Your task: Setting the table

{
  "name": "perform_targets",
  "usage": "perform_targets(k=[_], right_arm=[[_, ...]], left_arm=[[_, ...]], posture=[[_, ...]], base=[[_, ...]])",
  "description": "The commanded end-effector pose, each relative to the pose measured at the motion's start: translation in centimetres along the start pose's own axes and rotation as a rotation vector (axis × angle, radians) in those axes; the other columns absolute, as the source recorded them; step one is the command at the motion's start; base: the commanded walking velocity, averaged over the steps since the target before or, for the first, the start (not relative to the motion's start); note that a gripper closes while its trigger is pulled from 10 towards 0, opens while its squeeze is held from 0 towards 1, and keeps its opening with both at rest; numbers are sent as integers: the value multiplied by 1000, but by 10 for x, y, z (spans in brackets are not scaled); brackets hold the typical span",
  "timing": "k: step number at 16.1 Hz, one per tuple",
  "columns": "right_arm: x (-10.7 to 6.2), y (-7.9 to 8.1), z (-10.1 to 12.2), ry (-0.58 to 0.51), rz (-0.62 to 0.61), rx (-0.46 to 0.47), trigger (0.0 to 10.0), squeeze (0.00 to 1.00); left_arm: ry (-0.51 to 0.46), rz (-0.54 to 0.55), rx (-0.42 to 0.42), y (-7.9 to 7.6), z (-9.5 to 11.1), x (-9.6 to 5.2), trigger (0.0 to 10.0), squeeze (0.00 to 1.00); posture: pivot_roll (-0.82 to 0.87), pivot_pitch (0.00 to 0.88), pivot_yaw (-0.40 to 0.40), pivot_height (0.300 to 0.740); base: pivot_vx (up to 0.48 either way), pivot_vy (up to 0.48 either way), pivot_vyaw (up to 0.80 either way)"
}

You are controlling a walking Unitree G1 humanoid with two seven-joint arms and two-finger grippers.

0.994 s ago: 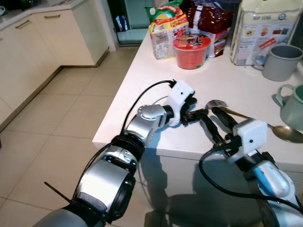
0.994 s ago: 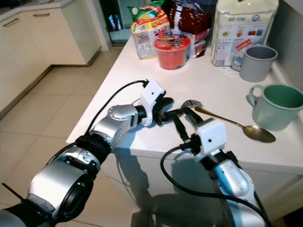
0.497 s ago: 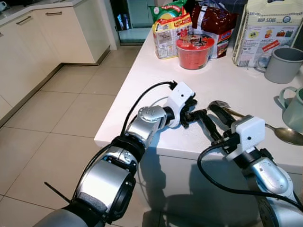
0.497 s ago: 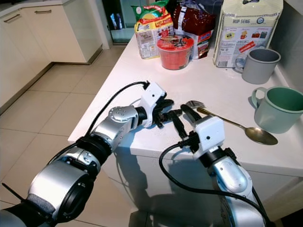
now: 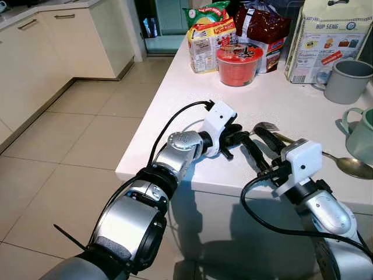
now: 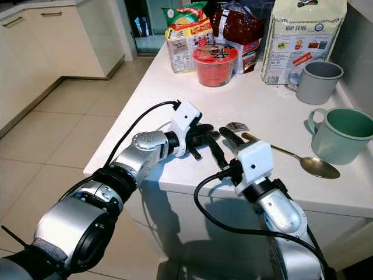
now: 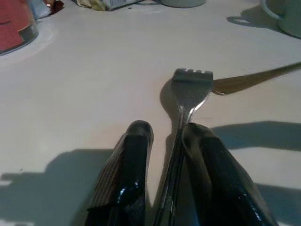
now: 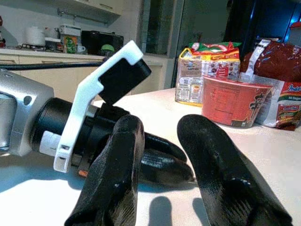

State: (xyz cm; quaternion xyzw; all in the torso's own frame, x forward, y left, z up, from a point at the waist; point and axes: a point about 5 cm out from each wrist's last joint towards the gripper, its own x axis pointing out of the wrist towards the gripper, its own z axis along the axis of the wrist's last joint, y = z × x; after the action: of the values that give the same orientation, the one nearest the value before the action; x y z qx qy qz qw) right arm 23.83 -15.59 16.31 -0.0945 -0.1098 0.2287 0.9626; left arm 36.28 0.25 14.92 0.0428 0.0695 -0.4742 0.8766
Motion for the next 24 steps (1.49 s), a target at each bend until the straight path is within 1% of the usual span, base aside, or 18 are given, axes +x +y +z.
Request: perform_targets(k=[1, 3, 6, 8, 10, 11, 12, 13, 14, 15, 16, 20, 22, 24], right_arm=[[3, 2, 2, -17, 12, 11, 10000, 0], [3, 2, 2, -15, 11, 12, 10000, 0], [4, 3, -1, -10, 8, 19, 10000, 0], [4, 3, -2, -5, 7, 23, 10000, 0], [4, 4, -3, -4, 7, 24, 10000, 0], [4, 4, -3, -3, 8, 25, 10000, 0], [4, 4, -4, -1, 10, 25, 10000, 0], [4, 4, -4, 0, 10, 25, 10000, 0], [4, 4, -4, 1, 11, 25, 10000, 0], [4, 4, -5, 2, 11, 24, 10000, 0], [4, 5, -5, 2, 11, 23, 10000, 0], [1, 1, -3, 3, -2, 9, 10000, 0], [-11, -14, -1, 27, -48, -12, 10000, 0], [-20, -24, 2, 36, -68, -28, 10000, 0]], left_arm=[[-20, 39, 0, 8, 6, -3, 0, 0], [-34, 61, 2, 11, 9, -4, 0, 0], [-123, 129, 22, 26, 34, -9, 0, 0], [-189, 135, 41, 31, 53, -12, 0, 0], [-204, 138, 43, 32, 57, -12, 0, 0], [-195, 131, 56, 32, 59, -12, 0, 0], [-157, 121, 90, 30, 56, -10, 0, 0], [-142, 116, 103, 28, 54, -9, 0, 0], [-123, 100, 112, 26, 50, -7, 10000, 0], [-118, 89, 97, 22, 46, -6, 10000, 784], [-117, 85, 95, 21, 45, -5, 10000, 1000], [-100, 62, 116, 19, 42, -4, 10000, 1000], [-60, 70, 121, 21, 34, -6, 10000, 1000], [-41, 77, 126, 23, 30, -8, 10000, 1000]], posture=[[-153, 0, 115, 740], [-153, 0, 115, 740], [-146, 0, 113, 740], [-142, 0, 113, 740], [-142, 0, 113, 740], [-140, 0, 114, 740], [-141, 0, 114, 740], [-141, 0, 114, 740], [-143, 0, 115, 740], [-146, 0, 117, 740], [-147, 0, 118, 740], [-153, 0, 127, 740], [-166, 0, 141, 740], [-175, 0, 145, 740]], base=[[0, 0, 0], [0, 0, 0], [0, 0, 0], [0, 0, 0], [0, 0, 0], [0, 0, 0], [0, 0, 0], [0, 0, 0], [0, 0, 0], [0, 0, 0], [0, 0, 0], [0, 0, 0], [0, 0, 0], [0, 0, 0]])
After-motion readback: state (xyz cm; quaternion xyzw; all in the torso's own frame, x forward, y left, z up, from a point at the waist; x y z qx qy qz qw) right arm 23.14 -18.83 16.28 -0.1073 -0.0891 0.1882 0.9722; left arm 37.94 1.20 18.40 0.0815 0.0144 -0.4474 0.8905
